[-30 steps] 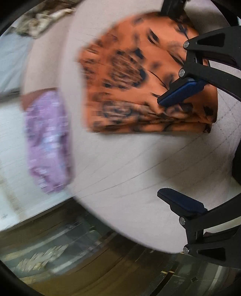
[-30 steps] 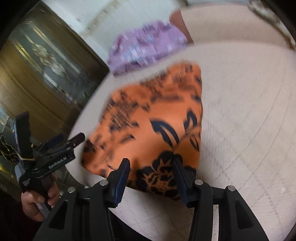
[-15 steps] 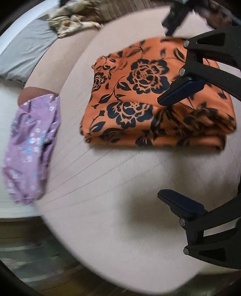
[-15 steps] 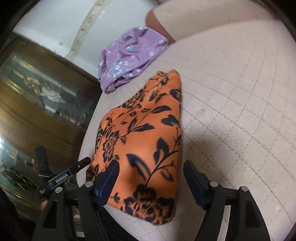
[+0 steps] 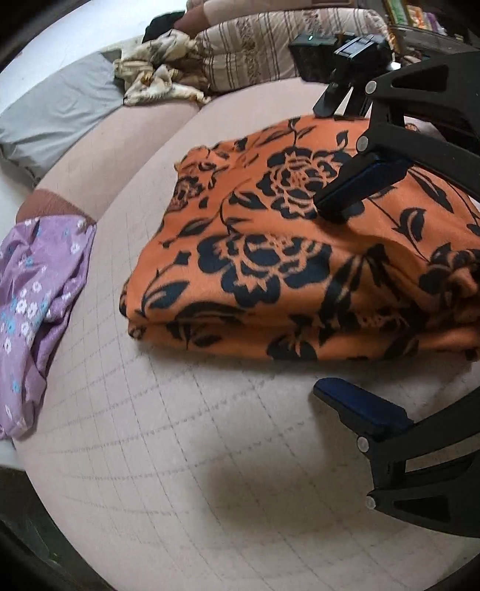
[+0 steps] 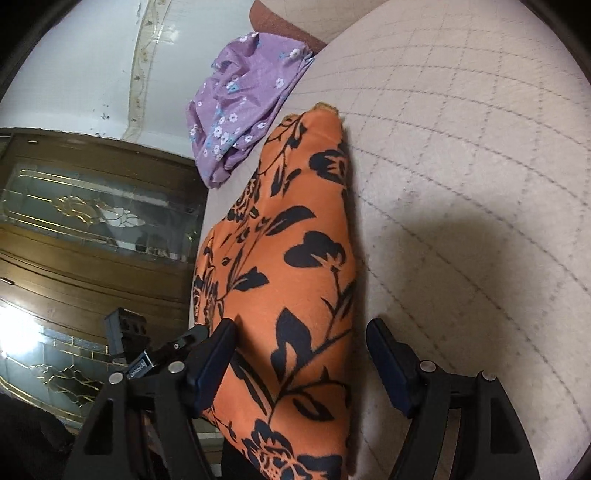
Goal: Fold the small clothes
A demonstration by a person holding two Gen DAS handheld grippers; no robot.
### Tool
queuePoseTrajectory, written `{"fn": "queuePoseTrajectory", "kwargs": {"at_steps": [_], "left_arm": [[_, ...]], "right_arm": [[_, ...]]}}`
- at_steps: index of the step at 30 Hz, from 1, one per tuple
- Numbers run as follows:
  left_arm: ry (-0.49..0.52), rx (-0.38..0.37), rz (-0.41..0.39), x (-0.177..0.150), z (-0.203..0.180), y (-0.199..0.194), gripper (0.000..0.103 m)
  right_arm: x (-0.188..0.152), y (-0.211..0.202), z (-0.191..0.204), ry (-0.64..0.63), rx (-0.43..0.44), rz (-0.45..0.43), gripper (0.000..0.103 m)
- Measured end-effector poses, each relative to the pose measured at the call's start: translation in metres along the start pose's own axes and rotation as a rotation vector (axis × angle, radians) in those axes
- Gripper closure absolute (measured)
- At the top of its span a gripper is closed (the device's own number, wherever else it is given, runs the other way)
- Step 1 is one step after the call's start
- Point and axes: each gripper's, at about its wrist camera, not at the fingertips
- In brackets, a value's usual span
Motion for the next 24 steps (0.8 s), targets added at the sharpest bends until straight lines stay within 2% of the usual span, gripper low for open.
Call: {"fn": "queuePoseTrajectory", "kwargs": {"at_steps": [3,5,8,9,13,14,17,24], "left_arm": [[0.003,-0.040,0.004,0.009,-0.001,0.008,0.012],[0.019,-0.049,0.011,0.013,-0.006,0.014,0.029],[0.022,-0.039,0.010,0.014,-0.015,0.024,0.043],[0.016,-0.033,0.005,0.015,-0.018,0.026,0.045],[0.028,-0.010,-0.025,0.012,-0.027,0.022,0.063],[0.039,-0.002,-0.031,0.010,-0.028,0.019,0.065],[0.056,0.028,-0.046,0.010,-0.042,0.014,0.068],[0.118,0.020,-0.059,-0.002,-0.086,-0.004,0.070]], "right_arm": [[0.005,0.012,0.004,-0.009,0.023,0.019,0.027],[0.005,0.020,0.010,-0.026,0.020,0.022,0.026],[0.003,0.034,0.024,-0.088,-0.031,0.010,0.026],[0.001,0.038,0.030,-0.111,-0.055,-0.002,0.027],[-0.004,0.037,0.038,-0.143,-0.088,-0.052,0.043],[-0.005,0.033,0.039,-0.149,-0.085,-0.064,0.048],[-0.009,0.022,0.048,-0.180,-0.087,-0.093,0.054],[-0.023,-0.021,0.069,-0.275,-0.114,-0.168,0.056]]}}
Point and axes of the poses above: each gripper's, at about its wrist camera, not at the fingertips, and y roughly the way its jaws point, z to its left, x to its top, and after that the axes turned 4 degrees about y, right-handed
